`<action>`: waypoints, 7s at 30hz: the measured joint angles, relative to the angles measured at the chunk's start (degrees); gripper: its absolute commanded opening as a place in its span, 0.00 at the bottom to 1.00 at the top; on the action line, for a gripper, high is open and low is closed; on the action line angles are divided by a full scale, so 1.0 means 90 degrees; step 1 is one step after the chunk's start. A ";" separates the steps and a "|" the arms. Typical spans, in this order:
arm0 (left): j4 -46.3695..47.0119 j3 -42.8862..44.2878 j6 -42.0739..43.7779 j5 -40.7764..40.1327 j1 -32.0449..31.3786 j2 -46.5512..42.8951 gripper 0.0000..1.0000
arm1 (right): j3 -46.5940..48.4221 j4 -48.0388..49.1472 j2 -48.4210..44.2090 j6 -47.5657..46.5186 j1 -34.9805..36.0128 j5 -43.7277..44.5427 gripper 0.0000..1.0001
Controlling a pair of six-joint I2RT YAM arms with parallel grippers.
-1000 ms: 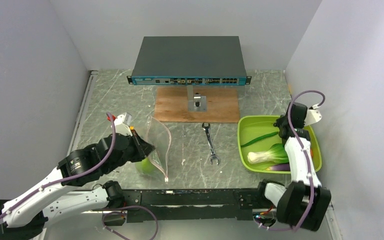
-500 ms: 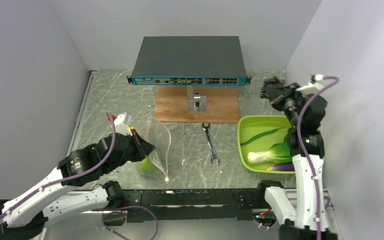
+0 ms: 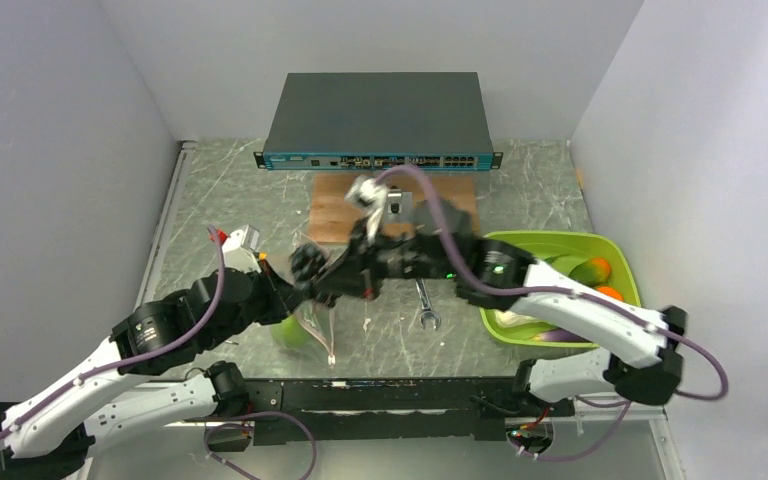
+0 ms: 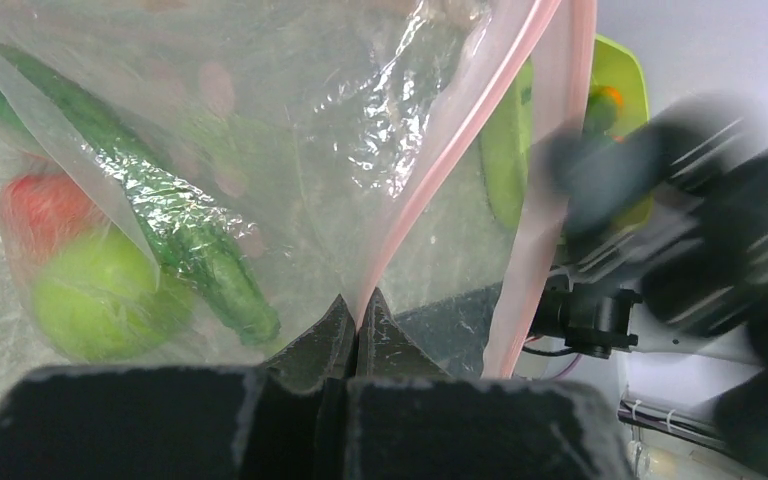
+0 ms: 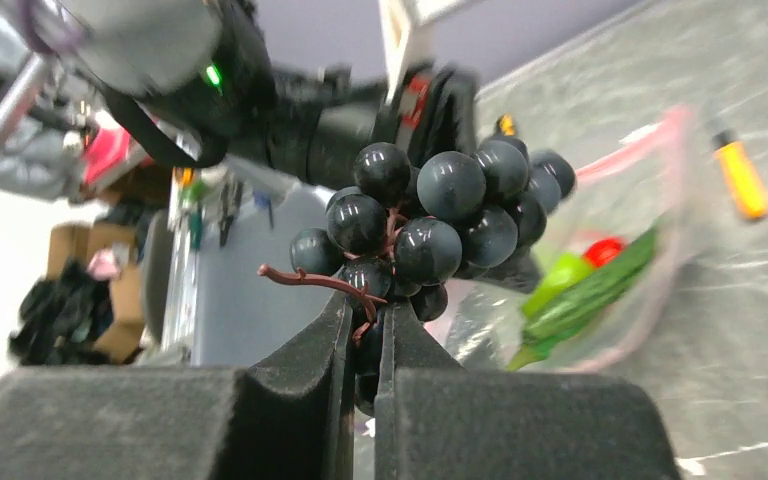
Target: Place the food in the zip-top bag and seal the zipper
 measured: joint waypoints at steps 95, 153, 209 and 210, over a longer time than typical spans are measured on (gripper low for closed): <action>0.0027 0.0024 -0.0002 0.0007 0.0012 -0.0109 0.00 | -0.4648 -0.0396 0.0406 0.2140 -0.8269 0.3230 0.73; 0.0068 0.0085 0.0121 0.0197 0.0012 0.0260 0.00 | -0.2344 -0.0658 -0.2038 0.1741 -0.8495 0.2392 0.00; 0.0073 0.0355 0.0141 0.0058 0.0012 0.0066 0.00 | 0.2409 -0.3883 0.2798 -0.1586 0.0959 0.2958 0.48; 0.0073 0.0355 0.0141 0.0058 0.0012 0.0068 0.00 | 0.2606 -0.4000 0.2970 -0.1445 0.0962 0.3082 0.53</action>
